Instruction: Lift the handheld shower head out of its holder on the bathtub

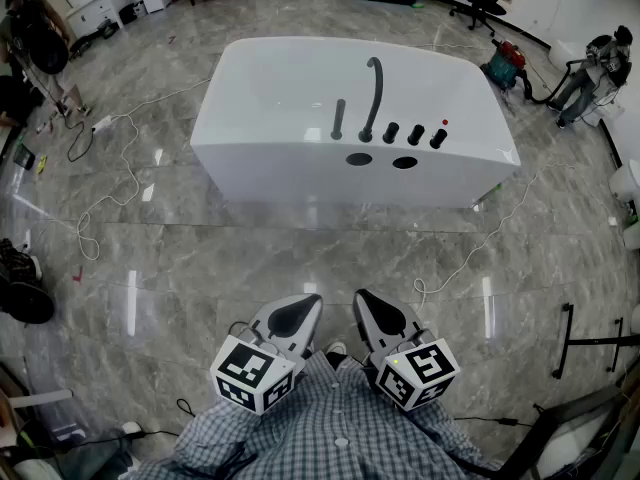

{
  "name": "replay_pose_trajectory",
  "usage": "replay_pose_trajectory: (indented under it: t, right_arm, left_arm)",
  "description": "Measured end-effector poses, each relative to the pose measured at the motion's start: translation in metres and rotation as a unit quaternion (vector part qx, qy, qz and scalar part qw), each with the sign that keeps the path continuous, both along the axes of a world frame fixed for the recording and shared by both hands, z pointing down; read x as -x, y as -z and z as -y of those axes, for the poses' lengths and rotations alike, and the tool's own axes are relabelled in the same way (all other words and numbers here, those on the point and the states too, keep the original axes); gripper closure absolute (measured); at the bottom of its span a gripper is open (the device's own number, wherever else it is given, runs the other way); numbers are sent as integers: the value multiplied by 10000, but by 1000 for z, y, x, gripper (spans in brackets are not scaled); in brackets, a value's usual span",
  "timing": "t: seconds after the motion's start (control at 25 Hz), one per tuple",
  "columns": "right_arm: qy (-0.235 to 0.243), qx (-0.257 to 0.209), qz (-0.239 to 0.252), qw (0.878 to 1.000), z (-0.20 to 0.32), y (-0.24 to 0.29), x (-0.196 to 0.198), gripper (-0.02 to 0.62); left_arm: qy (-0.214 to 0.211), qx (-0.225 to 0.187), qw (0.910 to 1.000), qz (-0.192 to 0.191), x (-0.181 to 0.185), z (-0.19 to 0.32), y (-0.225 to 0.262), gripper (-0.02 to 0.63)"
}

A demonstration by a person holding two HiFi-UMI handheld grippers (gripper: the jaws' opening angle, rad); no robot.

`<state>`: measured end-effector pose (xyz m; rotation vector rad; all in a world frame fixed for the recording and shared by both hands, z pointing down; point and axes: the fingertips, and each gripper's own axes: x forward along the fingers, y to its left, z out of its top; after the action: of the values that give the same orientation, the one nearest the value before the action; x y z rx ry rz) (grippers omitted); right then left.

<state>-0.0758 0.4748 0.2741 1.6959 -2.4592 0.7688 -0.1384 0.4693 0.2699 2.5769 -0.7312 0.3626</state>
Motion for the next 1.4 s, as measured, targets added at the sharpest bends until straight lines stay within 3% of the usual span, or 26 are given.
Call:
replay_pose_trajectory:
  t: [0.64, 0.88, 1.4]
  right_arm:
    - [48, 8, -28, 10000, -8, 2, 4, 577]
    - [191, -189, -589, 9979, -15, 4, 9, 577]
    - [3, -243, -301, 9993, -27, 8, -25, 577]
  left_arm:
    - [-83, -34, 10000, 37, 0, -8, 1, 604]
    - [-71, -4, 10000, 43, 1, -14, -1, 604]
    - [23, -8, 10000, 80, -22, -29, 1, 604]
